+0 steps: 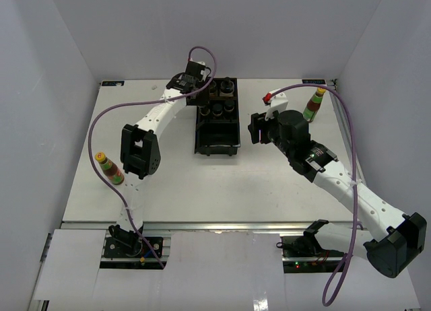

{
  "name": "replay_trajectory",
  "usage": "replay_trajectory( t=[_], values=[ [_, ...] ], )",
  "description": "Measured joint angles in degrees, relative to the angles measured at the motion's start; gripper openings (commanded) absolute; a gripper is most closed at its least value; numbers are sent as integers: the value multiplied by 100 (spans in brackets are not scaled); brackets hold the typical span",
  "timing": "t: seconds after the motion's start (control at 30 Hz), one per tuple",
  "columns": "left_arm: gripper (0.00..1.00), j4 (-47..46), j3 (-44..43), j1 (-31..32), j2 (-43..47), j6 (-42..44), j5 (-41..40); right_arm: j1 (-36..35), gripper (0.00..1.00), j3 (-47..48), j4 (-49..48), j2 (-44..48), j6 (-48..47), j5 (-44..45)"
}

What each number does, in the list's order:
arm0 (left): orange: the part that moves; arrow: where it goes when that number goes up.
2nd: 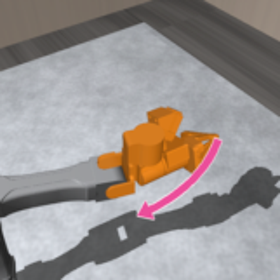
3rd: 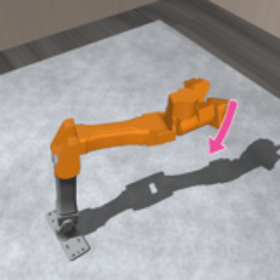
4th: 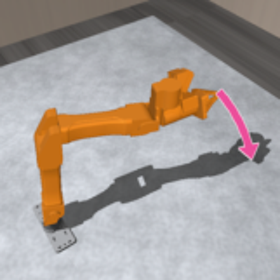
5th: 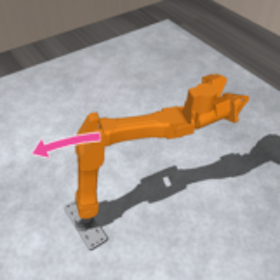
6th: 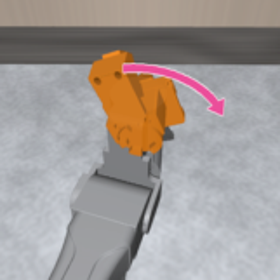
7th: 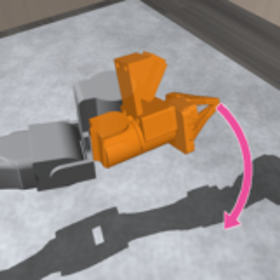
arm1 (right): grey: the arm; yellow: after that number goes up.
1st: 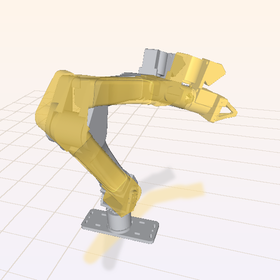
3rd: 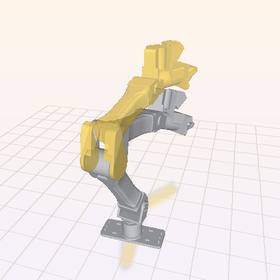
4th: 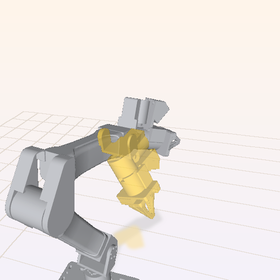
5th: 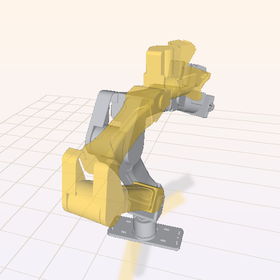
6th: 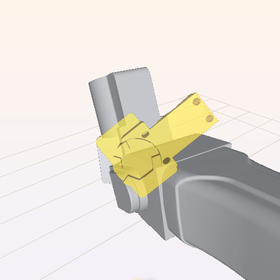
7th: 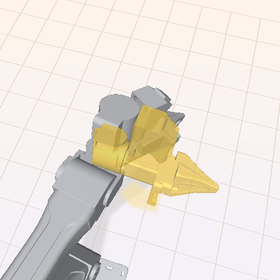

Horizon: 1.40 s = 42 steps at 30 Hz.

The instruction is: Organize the condiment bottles

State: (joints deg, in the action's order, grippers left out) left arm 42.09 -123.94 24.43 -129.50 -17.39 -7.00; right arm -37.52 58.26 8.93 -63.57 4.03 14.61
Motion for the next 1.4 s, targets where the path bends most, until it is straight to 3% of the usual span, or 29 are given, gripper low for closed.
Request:
replay_trajectory(
  t=[0.27,0.37,0.47,0.8,0.9,1.4],
  values=[
    [3,-230,99,90,-53,20,56,0,66,-5,-11,22,-16,51],
    [21,-241,101,98,-90,22,48,0,66,-11,-12,22,-20,70],
    [46,-326,120,119,-169,22,36,0,66,-35,-22,22,-23,98],
    [72,-323,74,173,-526,43,36,0,67,-107,-50,24,-61,177],
    [77,-299,29,190,-526,48,32,0,67,-107,-50,40,-66,177],
    [81,62,-181,194,-373,98,-485,16,67,-73,2,-102,-127,223]
  ],
)
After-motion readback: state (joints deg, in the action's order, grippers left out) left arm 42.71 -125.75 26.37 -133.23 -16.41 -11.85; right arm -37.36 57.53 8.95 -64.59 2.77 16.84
